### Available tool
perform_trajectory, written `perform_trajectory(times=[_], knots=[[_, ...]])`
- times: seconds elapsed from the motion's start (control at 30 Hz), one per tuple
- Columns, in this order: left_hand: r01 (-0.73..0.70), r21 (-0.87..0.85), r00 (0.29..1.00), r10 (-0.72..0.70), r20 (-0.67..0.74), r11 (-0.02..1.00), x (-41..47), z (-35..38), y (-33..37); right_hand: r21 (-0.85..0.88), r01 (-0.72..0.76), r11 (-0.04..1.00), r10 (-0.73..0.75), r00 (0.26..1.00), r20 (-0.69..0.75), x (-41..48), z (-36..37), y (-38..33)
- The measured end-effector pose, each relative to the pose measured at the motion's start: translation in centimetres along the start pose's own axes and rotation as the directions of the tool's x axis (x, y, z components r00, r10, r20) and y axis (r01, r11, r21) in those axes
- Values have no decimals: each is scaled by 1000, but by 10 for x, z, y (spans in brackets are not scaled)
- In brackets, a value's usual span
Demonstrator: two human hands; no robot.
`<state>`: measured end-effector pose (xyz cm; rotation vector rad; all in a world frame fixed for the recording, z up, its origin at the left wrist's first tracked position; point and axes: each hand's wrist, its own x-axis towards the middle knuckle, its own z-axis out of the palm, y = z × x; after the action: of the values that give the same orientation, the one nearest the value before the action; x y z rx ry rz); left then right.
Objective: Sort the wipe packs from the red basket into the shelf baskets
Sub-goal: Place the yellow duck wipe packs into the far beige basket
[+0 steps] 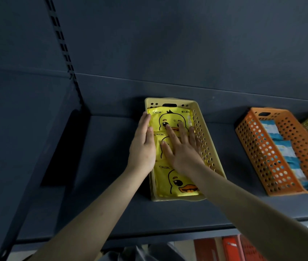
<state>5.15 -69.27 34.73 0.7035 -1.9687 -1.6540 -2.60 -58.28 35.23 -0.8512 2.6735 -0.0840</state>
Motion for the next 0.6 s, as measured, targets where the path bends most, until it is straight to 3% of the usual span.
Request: perform_trajectory(times=[0.17,0.27,0.37,0.47,0.6], knots=[[-15,85,999,12,42,996,0,-5,3,117,28,993,-33,998,44,-1,-14,4],[-70,309,986,19,166,949,5,-16,8,286,40,957,-37,999,-14,-15,-42,10],[-128,546,958,-39,285,828,7,-28,26,352,93,931,-45,989,-140,-42,-78,24],[-227,708,968,74,240,669,-7,-22,55,278,146,949,-58,952,-302,-86,-105,53],[-358,667,932,289,218,653,-51,22,92,155,14,988,59,888,-455,-164,-116,114]])
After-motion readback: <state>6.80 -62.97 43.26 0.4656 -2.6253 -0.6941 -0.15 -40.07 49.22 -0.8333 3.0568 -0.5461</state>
